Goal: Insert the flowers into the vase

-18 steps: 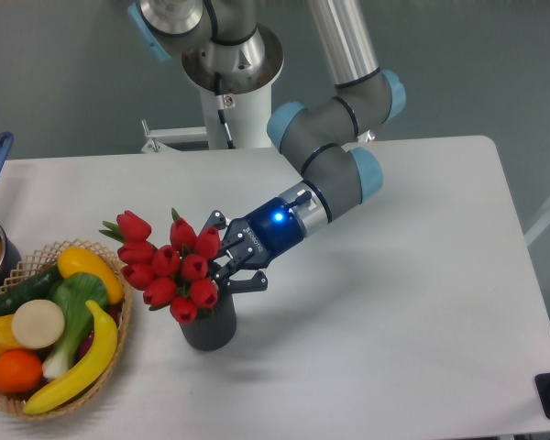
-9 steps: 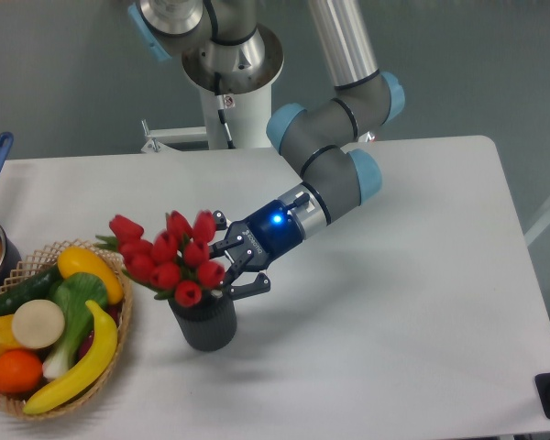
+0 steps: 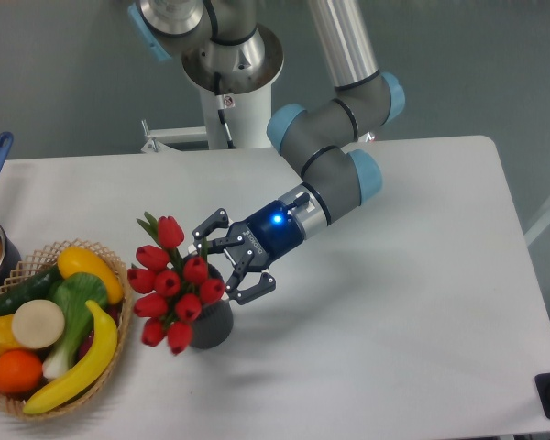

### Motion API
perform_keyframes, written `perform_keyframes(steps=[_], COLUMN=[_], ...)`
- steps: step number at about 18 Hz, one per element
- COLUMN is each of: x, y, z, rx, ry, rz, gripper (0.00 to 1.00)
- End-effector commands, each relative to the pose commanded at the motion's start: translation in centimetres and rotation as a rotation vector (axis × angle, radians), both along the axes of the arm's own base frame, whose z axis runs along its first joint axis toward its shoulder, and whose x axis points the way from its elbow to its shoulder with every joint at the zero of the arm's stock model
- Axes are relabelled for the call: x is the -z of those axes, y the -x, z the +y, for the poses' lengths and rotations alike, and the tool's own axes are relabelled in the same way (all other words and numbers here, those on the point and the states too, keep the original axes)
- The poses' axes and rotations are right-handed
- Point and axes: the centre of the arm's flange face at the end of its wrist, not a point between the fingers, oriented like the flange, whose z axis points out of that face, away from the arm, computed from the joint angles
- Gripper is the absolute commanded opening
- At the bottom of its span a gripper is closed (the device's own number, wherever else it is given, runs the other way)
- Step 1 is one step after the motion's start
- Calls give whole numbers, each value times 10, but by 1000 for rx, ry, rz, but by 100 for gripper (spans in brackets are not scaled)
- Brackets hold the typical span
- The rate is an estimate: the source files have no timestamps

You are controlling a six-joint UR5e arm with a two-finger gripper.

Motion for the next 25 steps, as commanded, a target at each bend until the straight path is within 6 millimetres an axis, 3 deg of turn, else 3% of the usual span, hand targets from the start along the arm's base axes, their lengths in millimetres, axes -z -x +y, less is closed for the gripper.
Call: perform_keyframes(steps=[5, 15, 18, 20, 23, 25], x=[-18, -93, -117, -139, -186, -202], y=[6, -7, 0, 7, 2, 5], z=[-5, -35, -60, -80, -108, -125], rx=[-15, -99, -174, -242, -355, -416], ry=[33, 343, 451, 521, 660, 763], rz=[78, 505, 626, 701, 883, 967], gripper=[100, 100, 100, 100, 100, 100])
